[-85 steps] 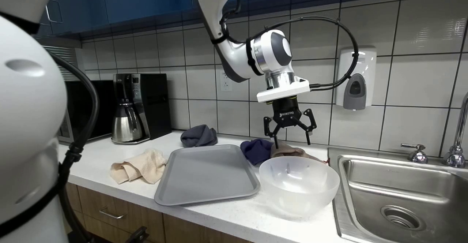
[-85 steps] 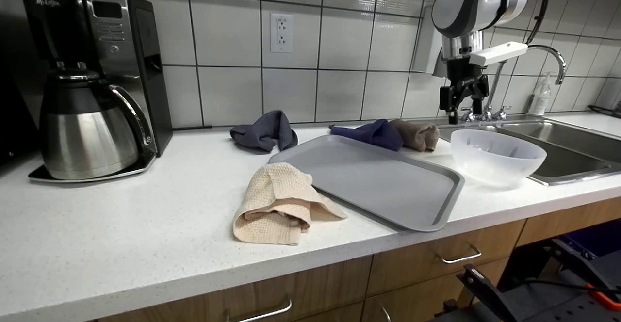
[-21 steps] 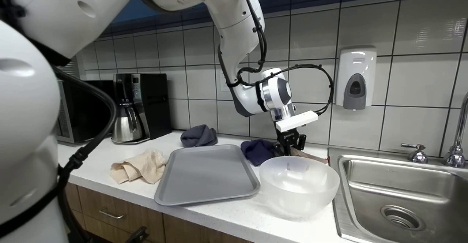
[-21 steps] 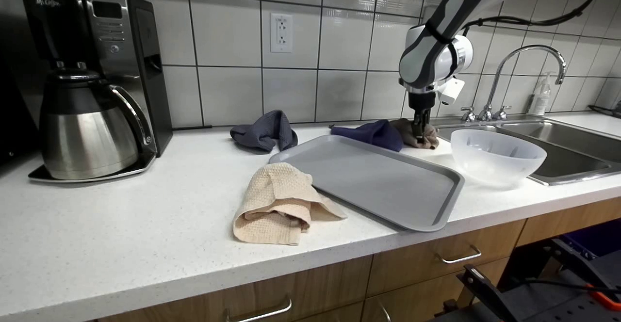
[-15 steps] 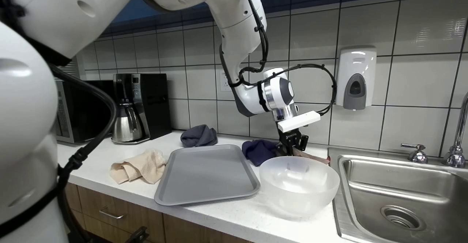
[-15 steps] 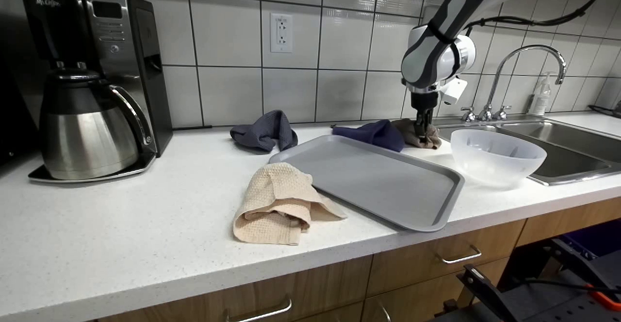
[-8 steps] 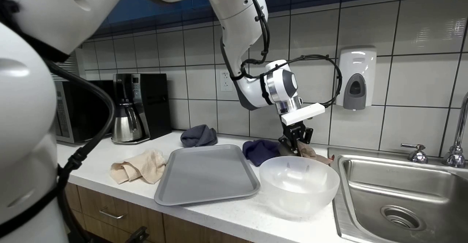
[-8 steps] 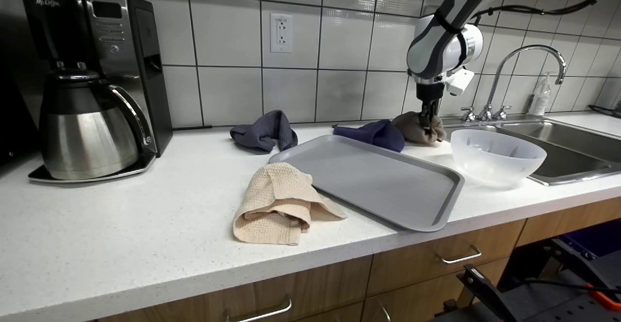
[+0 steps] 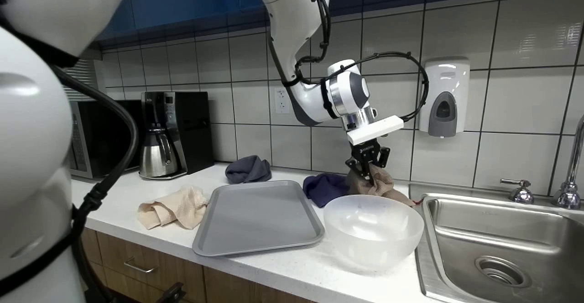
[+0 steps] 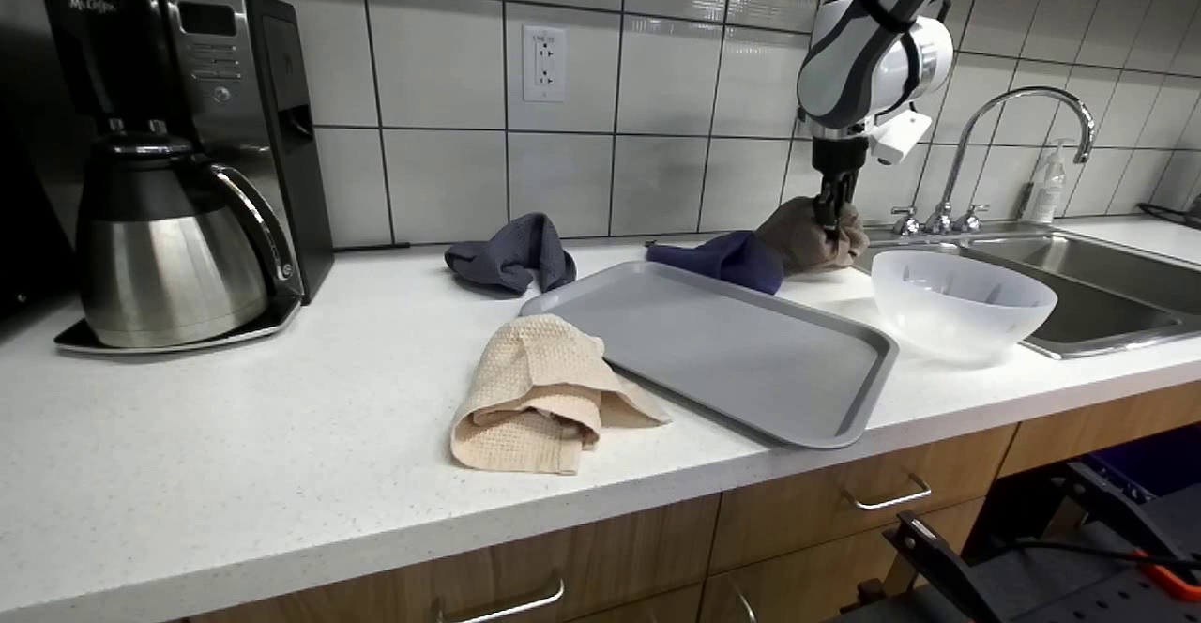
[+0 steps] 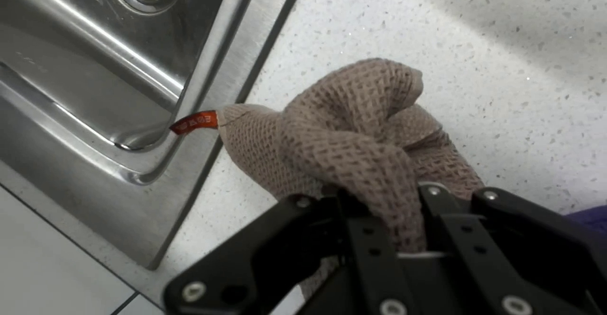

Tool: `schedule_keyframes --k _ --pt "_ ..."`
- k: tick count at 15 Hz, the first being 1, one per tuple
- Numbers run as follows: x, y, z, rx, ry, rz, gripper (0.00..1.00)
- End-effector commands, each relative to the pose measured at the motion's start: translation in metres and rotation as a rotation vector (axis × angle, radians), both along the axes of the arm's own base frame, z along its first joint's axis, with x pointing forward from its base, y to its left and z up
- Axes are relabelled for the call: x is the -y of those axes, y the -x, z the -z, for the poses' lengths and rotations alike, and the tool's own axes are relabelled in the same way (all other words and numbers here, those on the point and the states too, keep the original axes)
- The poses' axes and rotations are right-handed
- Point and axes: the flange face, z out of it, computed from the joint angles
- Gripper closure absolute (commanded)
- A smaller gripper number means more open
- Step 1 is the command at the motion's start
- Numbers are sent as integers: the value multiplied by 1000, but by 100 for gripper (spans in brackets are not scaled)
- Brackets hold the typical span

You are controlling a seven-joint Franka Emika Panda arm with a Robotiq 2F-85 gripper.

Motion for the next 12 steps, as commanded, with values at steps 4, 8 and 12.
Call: schedule_keyframes --k 4,8,12 --pt "-14 31 -42 105 7 11 96" --pt "-23 42 -63 162 14 -4 96" --pt "-31 53 -84 213 24 -17 96"
